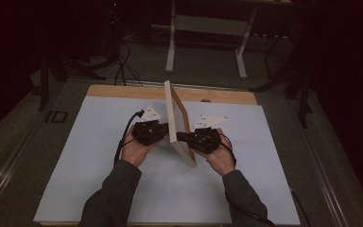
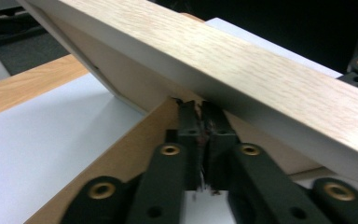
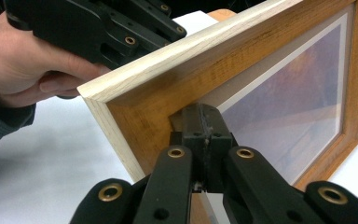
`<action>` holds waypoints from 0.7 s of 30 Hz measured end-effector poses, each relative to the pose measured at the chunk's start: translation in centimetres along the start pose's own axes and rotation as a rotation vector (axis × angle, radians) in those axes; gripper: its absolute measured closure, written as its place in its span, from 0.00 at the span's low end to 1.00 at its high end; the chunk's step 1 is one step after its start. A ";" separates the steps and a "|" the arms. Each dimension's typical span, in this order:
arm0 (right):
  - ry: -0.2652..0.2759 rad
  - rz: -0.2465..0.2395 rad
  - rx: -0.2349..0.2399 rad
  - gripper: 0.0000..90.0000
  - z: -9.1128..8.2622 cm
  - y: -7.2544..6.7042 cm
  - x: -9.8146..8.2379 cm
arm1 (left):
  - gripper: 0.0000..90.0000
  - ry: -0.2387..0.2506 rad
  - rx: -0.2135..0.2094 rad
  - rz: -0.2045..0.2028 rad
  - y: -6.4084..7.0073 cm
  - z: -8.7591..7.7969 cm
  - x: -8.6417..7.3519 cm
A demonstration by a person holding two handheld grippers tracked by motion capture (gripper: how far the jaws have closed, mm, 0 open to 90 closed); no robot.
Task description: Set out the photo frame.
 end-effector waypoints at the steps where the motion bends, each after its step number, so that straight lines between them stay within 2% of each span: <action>1: -0.003 0.000 -0.001 1.00 0.0 0.0 -0.1 | 0.93 0.000 0.006 -0.006 -0.1 0.0 0.0; 4: -0.017 -0.009 -0.016 0.99 0.0 0.2 -0.4 | 0.89 0.007 0.022 -0.031 -0.6 -0.4 0.2; 9: -0.017 0.001 -0.032 0.96 -0.4 0.6 -0.7 | 0.82 0.021 0.041 -0.053 -0.8 -1.0 0.7; 19: -0.020 0.019 -0.074 0.85 -1.7 1.9 -1.2 | 0.63 0.035 0.133 -0.105 -1.4 -1.8 1.8; 21: -0.021 0.028 -0.082 0.84 -1.9 2.1 -1.4 | 0.59 0.032 0.173 -0.103 -1.5 -1.9 2.0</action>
Point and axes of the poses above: each handheld gripper's, and its own axes: z roughly forward along the jaws, x roughly out of its top, y roughly to its right, the point moved 5 cm from there along z, roughly forward along the jaws, and after that the axes turned 13 degrees about y, right-handed, at the moved point
